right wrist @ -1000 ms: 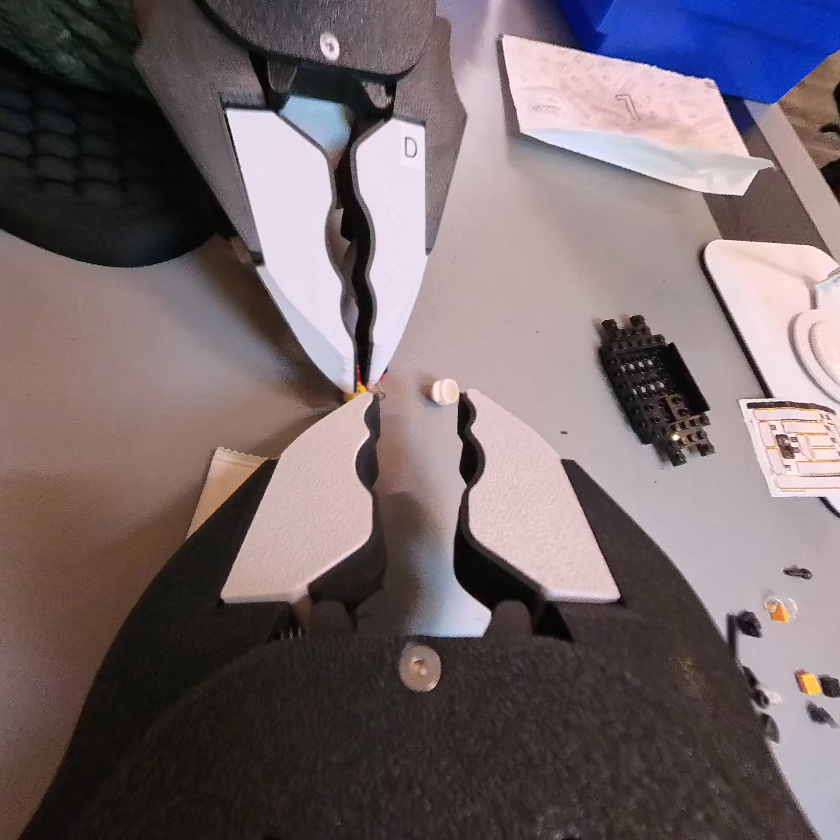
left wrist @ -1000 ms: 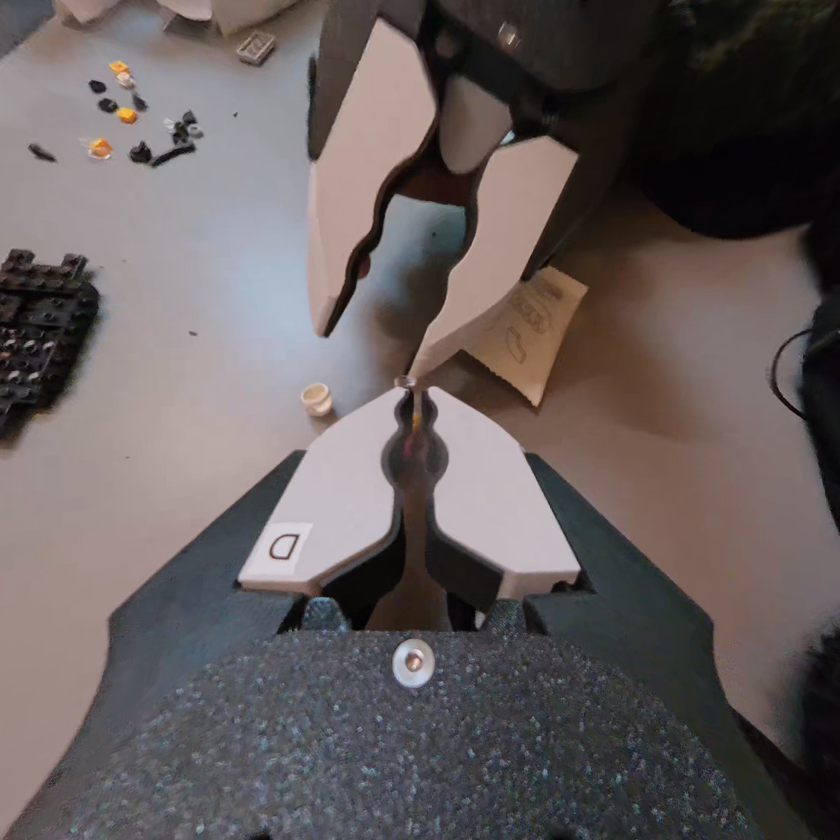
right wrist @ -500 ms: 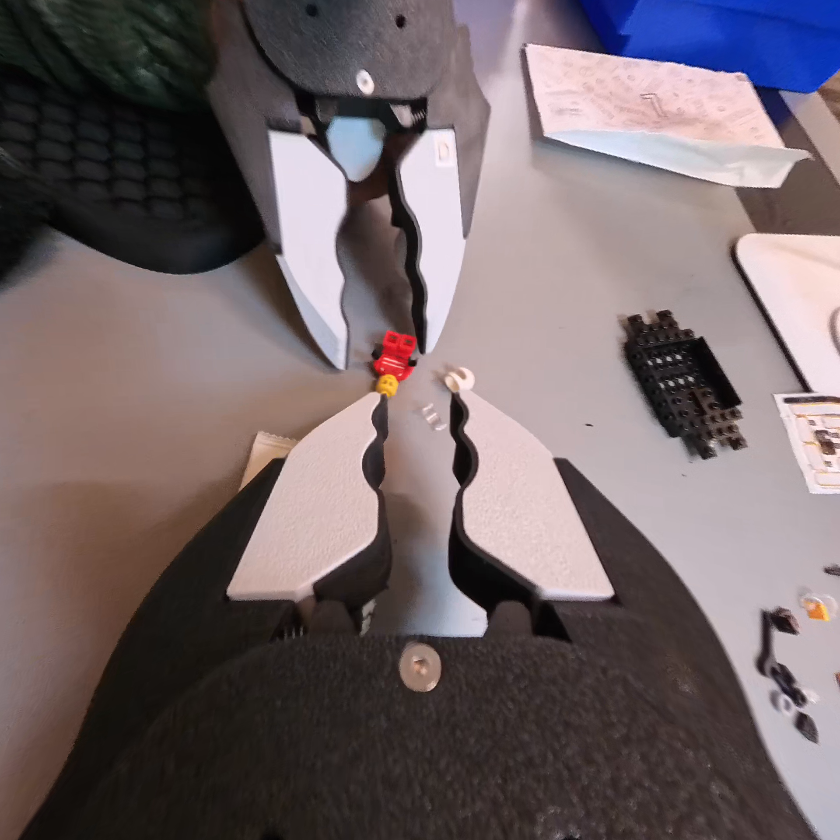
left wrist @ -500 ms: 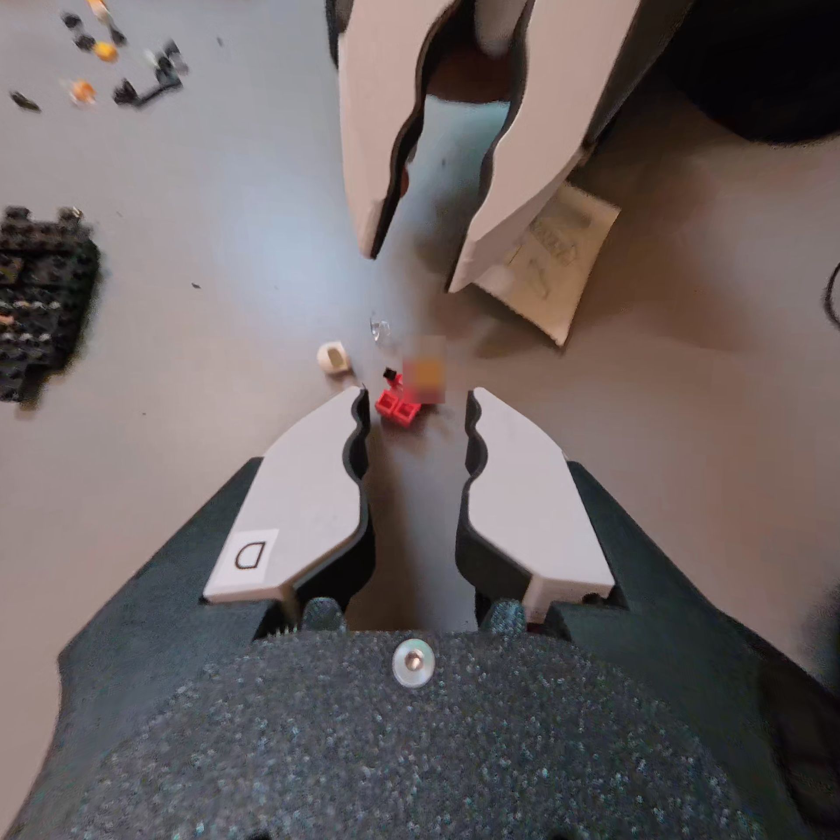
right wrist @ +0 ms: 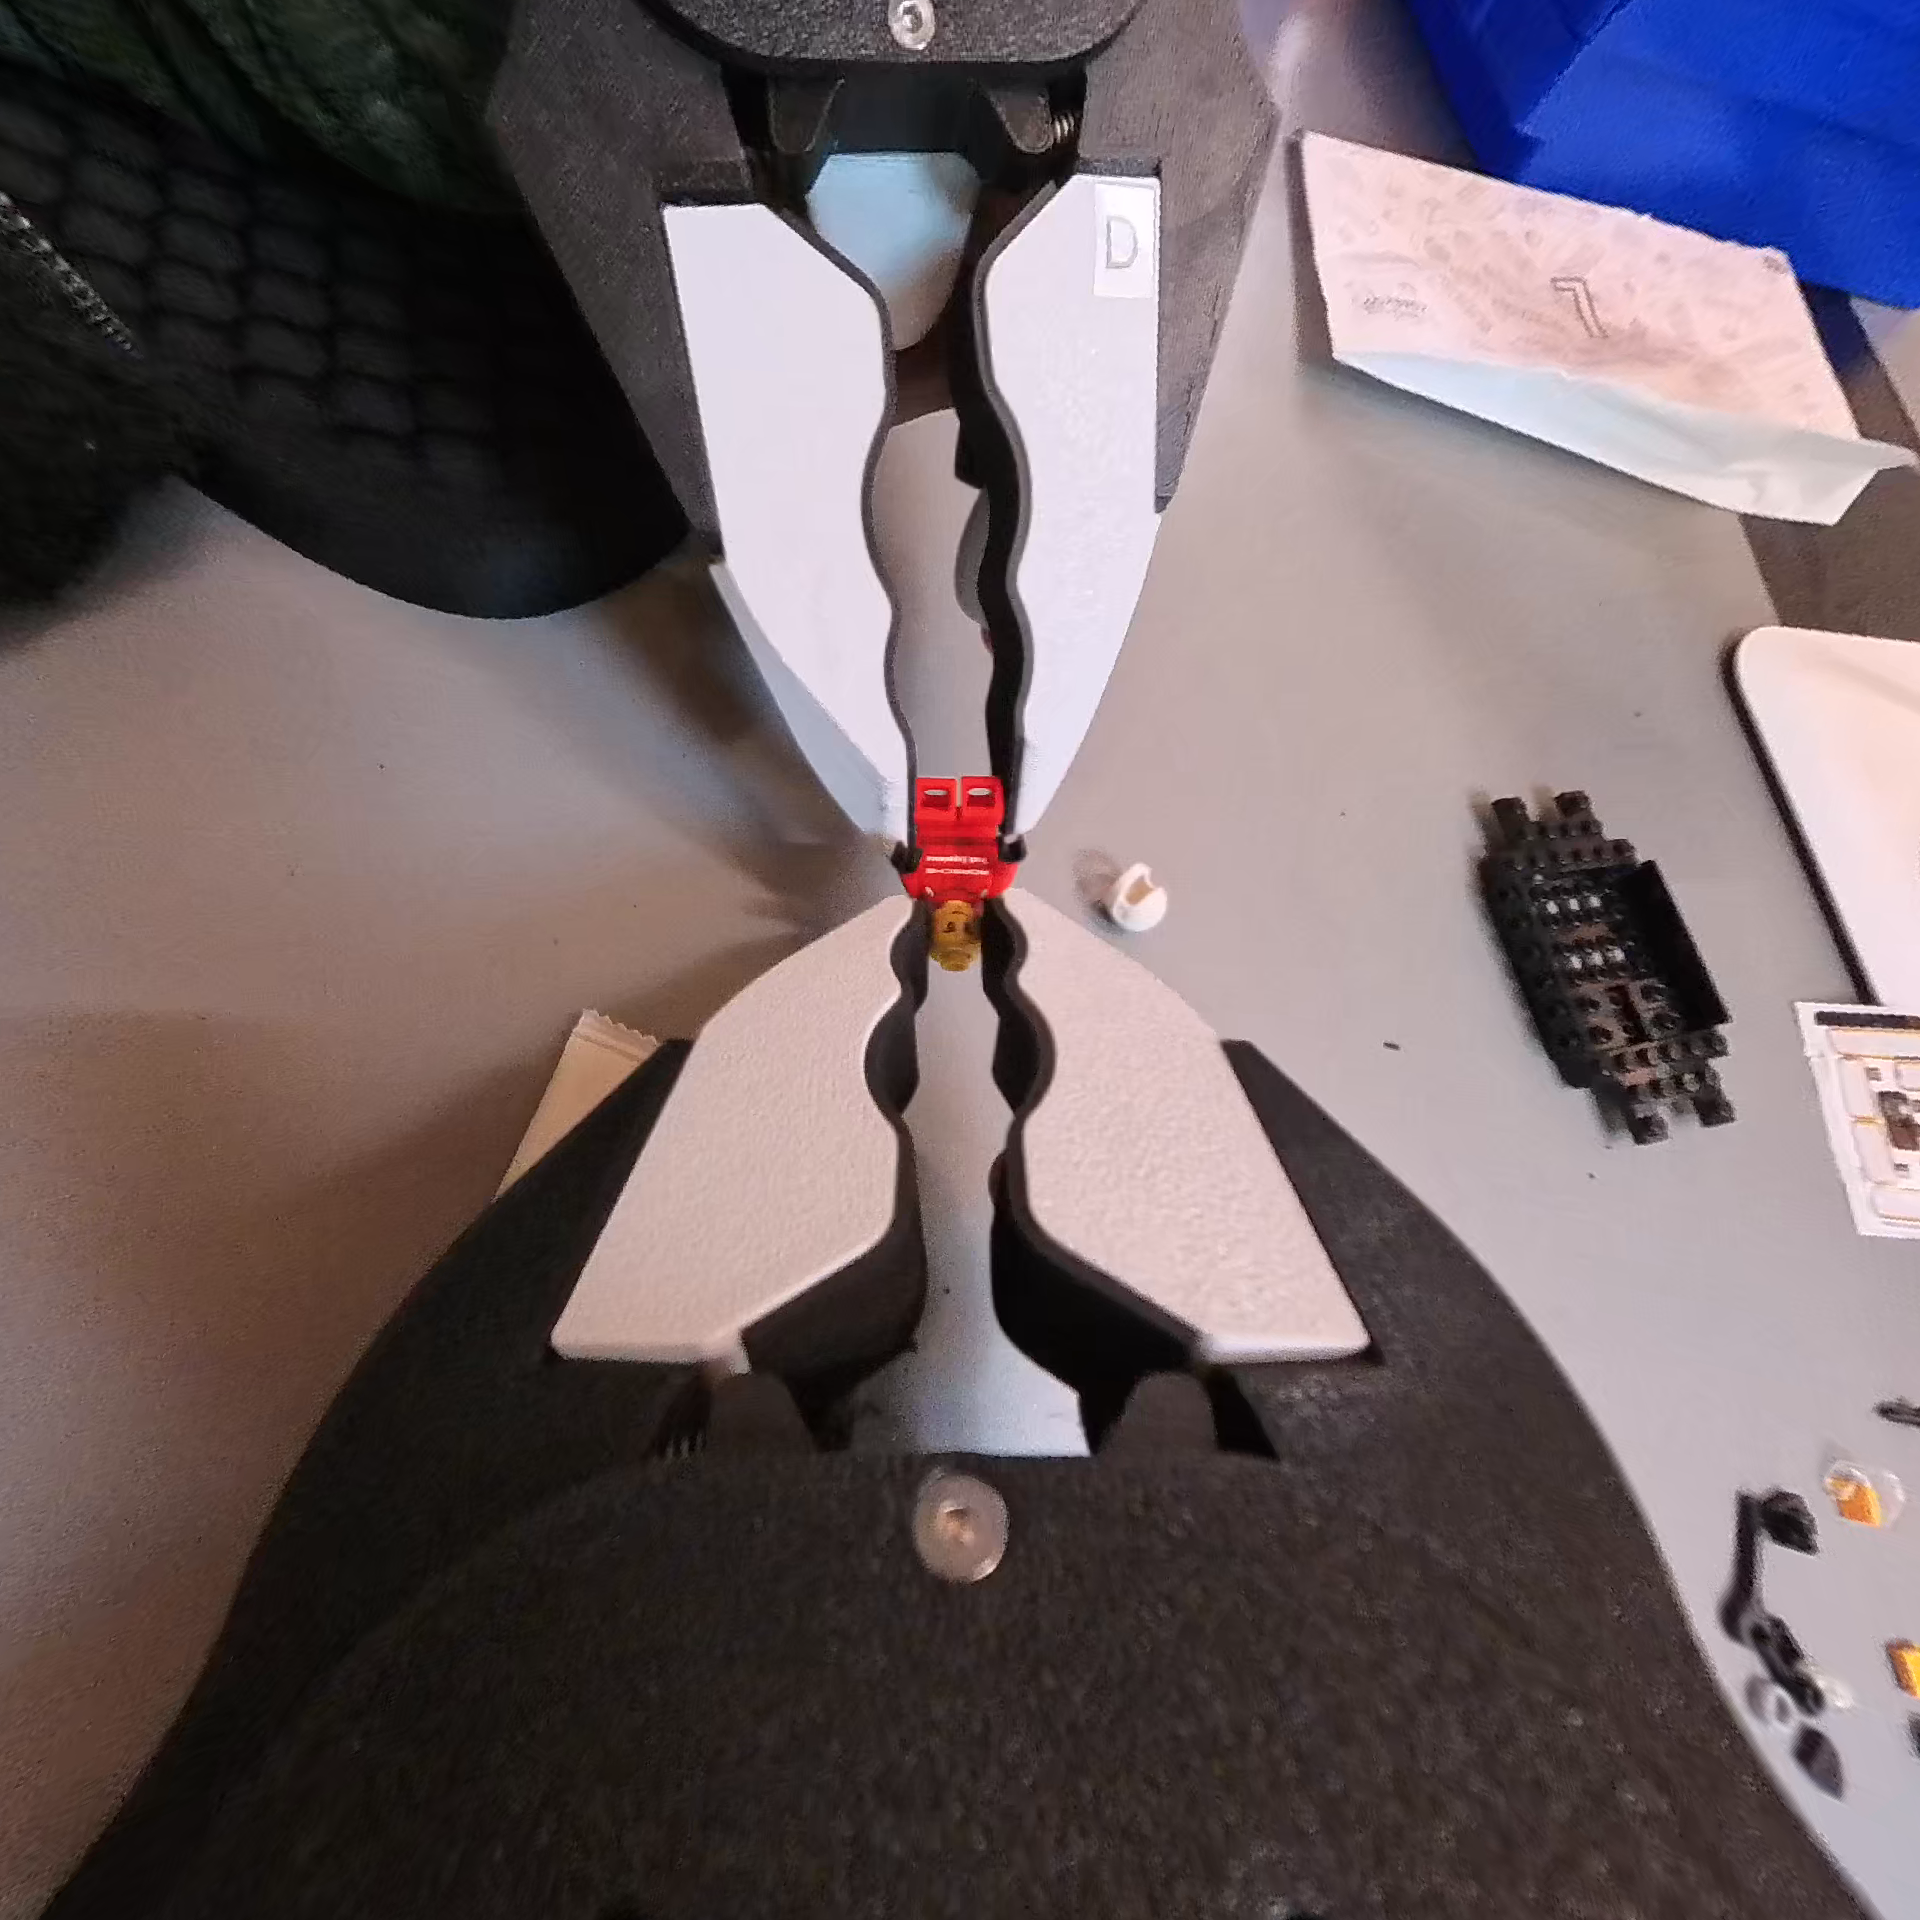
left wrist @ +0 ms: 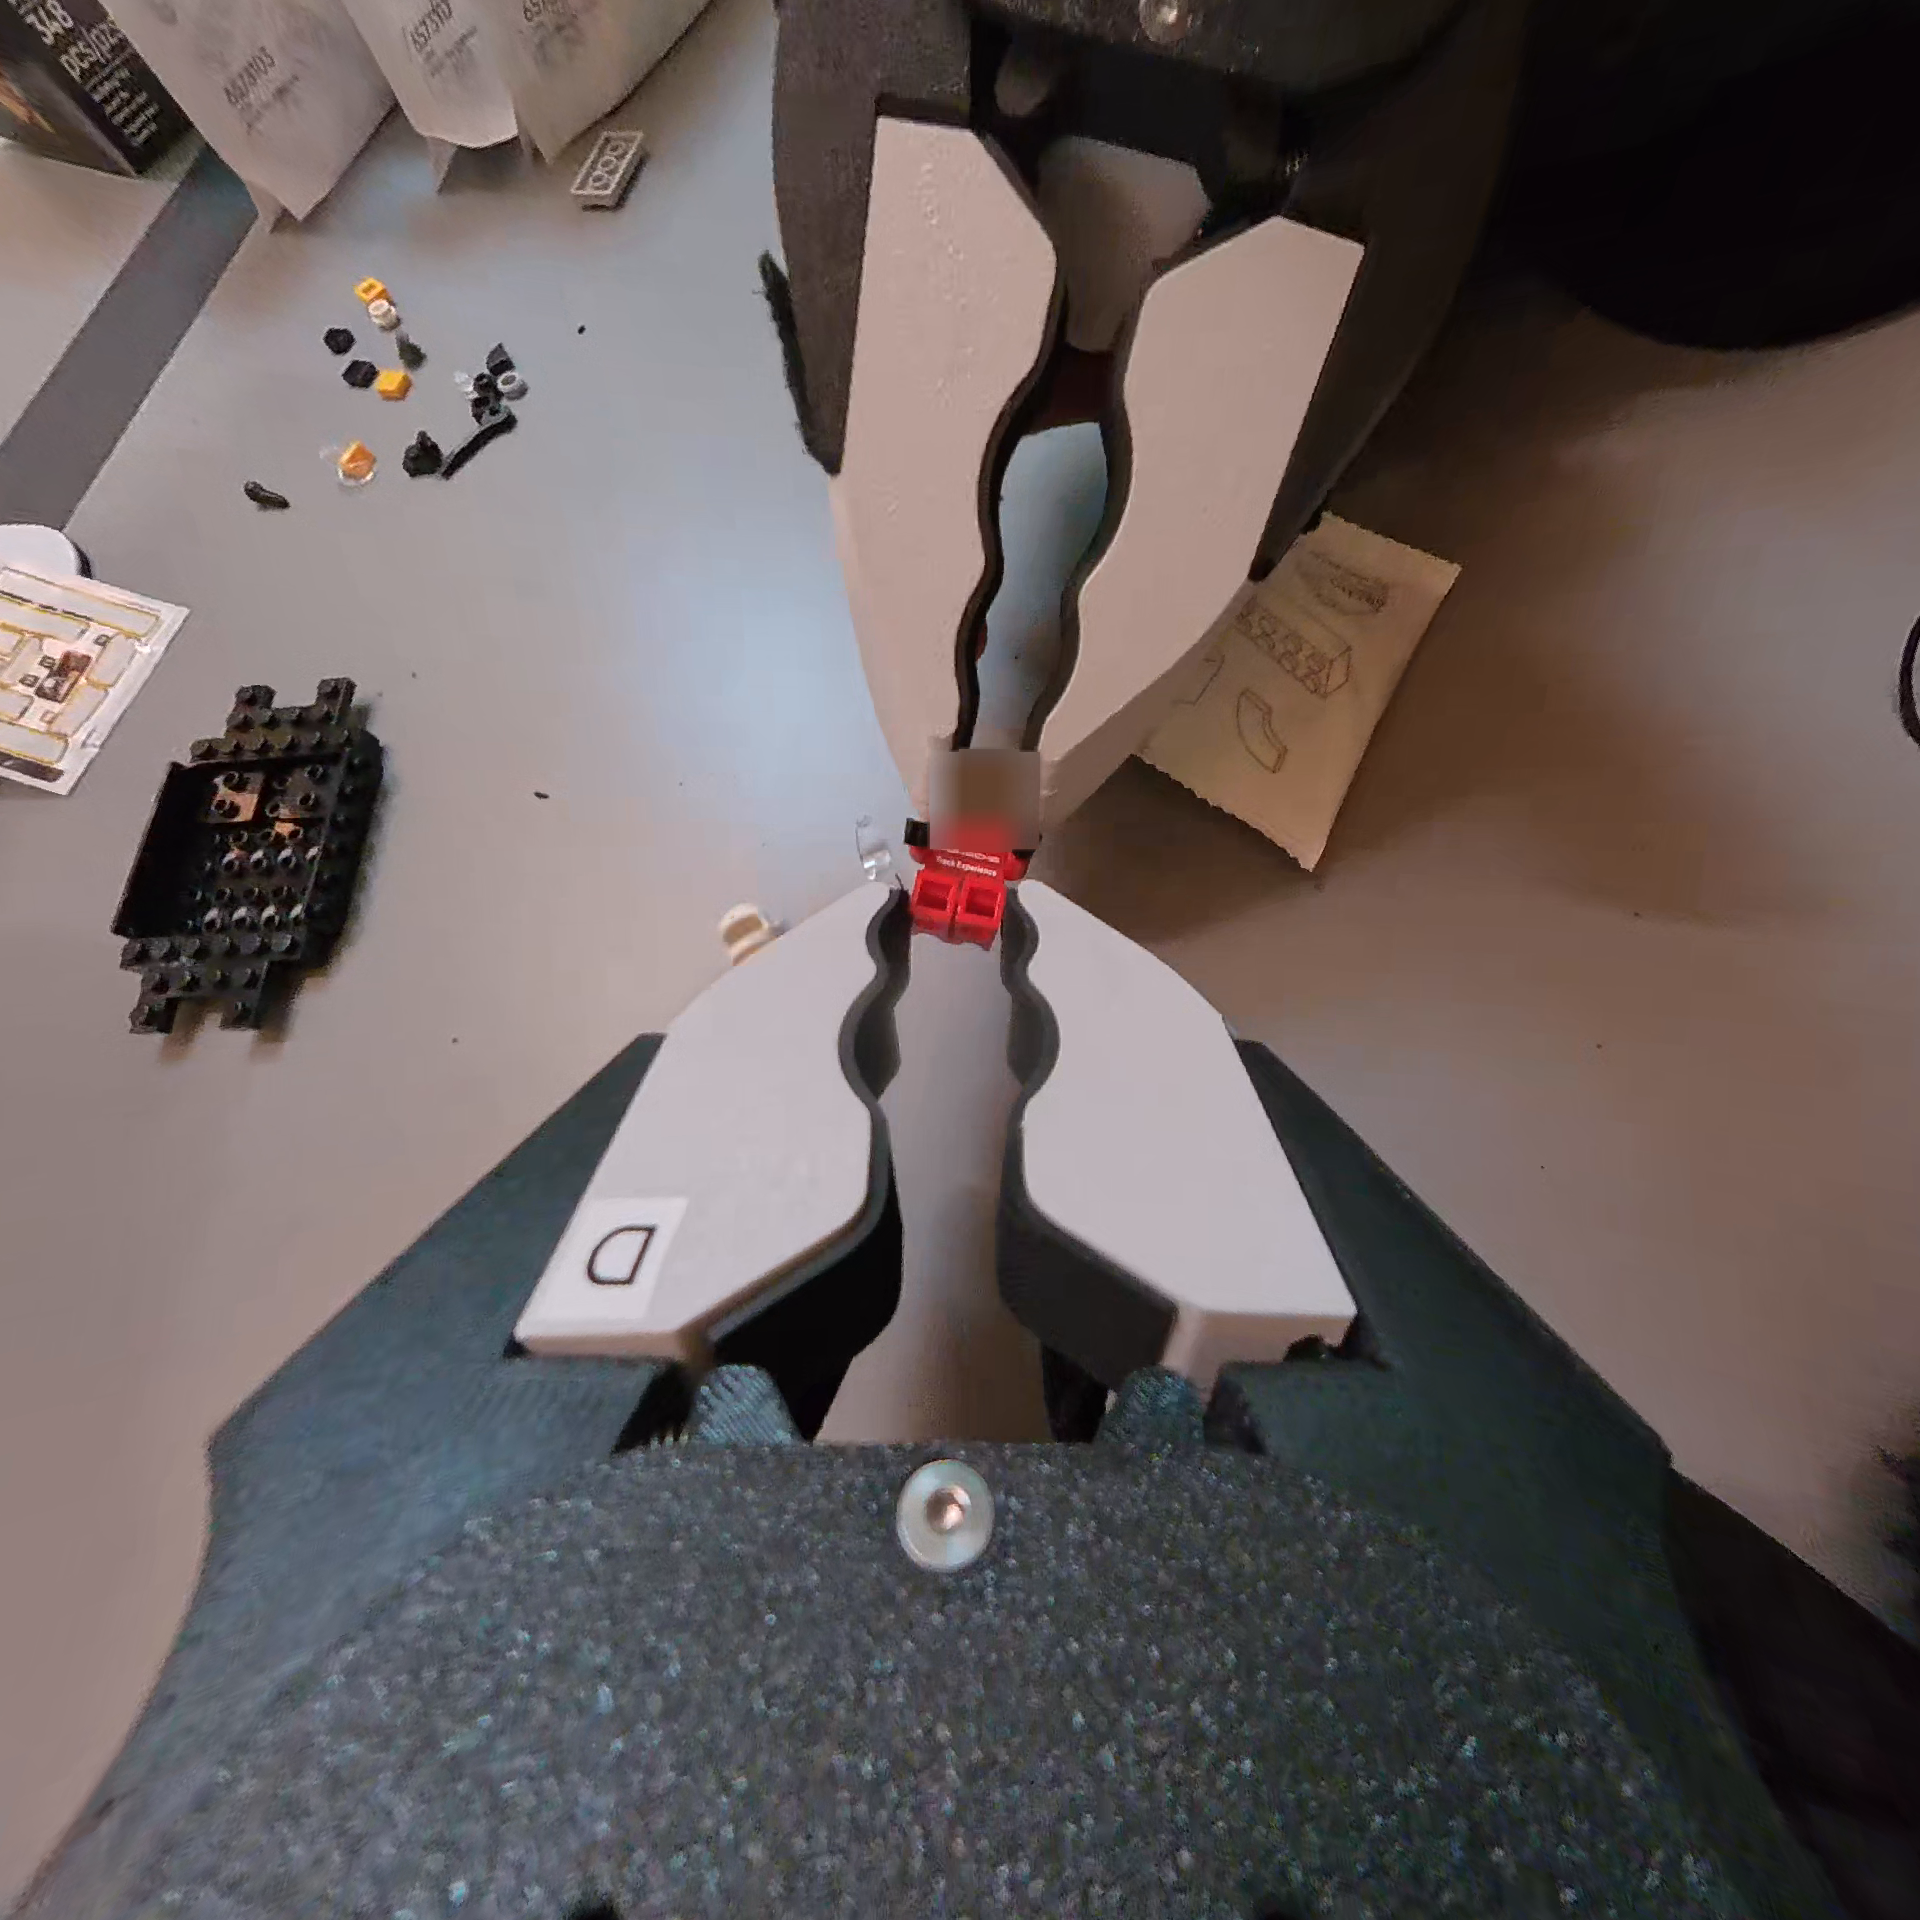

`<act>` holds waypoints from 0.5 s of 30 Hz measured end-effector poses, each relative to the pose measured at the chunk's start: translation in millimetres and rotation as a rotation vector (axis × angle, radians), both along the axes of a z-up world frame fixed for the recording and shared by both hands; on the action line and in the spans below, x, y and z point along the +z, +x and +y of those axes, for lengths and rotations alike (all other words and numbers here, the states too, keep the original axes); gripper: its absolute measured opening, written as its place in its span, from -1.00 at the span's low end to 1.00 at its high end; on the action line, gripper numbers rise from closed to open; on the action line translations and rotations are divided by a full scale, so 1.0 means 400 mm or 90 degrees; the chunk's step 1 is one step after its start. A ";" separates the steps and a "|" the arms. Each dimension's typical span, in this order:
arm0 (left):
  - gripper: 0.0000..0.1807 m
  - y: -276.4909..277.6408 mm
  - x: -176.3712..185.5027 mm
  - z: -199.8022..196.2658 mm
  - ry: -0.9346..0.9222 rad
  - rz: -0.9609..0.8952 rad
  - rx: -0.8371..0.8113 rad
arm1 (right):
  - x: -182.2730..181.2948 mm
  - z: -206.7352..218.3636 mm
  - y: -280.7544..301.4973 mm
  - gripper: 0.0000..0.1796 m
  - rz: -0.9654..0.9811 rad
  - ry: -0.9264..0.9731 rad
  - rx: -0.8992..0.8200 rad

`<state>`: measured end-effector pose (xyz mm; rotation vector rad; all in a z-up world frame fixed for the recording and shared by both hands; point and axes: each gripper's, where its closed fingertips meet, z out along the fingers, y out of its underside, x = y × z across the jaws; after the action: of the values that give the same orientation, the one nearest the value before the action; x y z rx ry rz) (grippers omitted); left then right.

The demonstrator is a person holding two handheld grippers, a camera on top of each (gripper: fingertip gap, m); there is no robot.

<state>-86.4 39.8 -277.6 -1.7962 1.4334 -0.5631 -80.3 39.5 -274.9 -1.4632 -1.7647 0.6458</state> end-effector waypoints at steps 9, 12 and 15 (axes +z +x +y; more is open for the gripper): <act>-0.83 0.006 0.039 -0.017 -0.078 -0.070 -0.002 | 0.047 -0.013 0.016 -0.90 0.054 -0.033 0.036; -0.83 0.011 0.057 -0.022 -0.099 -0.103 -0.009 | 0.066 -0.020 0.021 -0.90 0.074 -0.050 0.049; -0.83 0.013 0.073 -0.025 -0.107 -0.125 -0.013 | 0.081 -0.022 0.025 -0.90 0.095 -0.063 0.057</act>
<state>-81.0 29.6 -248.2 -1.8003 1.3033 -0.8692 -70.5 30.5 -242.7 -1.3691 -1.7097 0.8763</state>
